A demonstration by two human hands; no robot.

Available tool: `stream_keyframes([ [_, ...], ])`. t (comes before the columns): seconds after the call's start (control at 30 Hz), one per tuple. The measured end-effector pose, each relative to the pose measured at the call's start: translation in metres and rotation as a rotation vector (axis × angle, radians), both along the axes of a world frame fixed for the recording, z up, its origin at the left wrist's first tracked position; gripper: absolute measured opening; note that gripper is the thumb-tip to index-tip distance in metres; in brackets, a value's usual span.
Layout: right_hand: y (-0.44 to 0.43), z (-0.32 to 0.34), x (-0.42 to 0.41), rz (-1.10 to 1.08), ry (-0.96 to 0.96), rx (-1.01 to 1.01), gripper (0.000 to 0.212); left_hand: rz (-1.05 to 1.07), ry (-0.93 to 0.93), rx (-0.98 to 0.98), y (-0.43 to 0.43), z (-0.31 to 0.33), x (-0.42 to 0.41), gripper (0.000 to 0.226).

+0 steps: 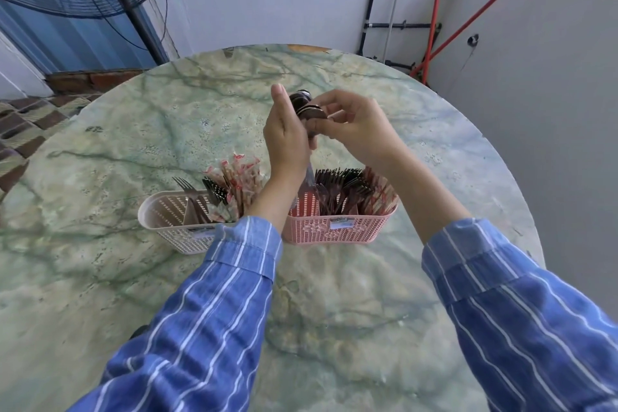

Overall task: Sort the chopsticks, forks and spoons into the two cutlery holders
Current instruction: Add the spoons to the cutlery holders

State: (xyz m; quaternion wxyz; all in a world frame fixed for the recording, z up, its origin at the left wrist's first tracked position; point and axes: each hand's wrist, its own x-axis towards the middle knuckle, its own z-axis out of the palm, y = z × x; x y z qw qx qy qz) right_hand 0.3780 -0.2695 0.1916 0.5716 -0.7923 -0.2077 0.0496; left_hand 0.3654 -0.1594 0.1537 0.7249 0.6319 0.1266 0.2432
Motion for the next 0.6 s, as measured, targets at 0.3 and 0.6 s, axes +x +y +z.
stream_keyframes([
  [0.3,-0.006,-0.045,-0.046,-0.174,-0.194,-0.326,0.013,-0.015,0.118,-0.077,0.011,-0.044,-0.010,0.103],
  [0.6,-0.005,-0.095,-0.081,-0.266,-0.487,-0.445,0.013,-0.053,0.002,0.065,0.011,-0.045,-0.030,0.054],
])
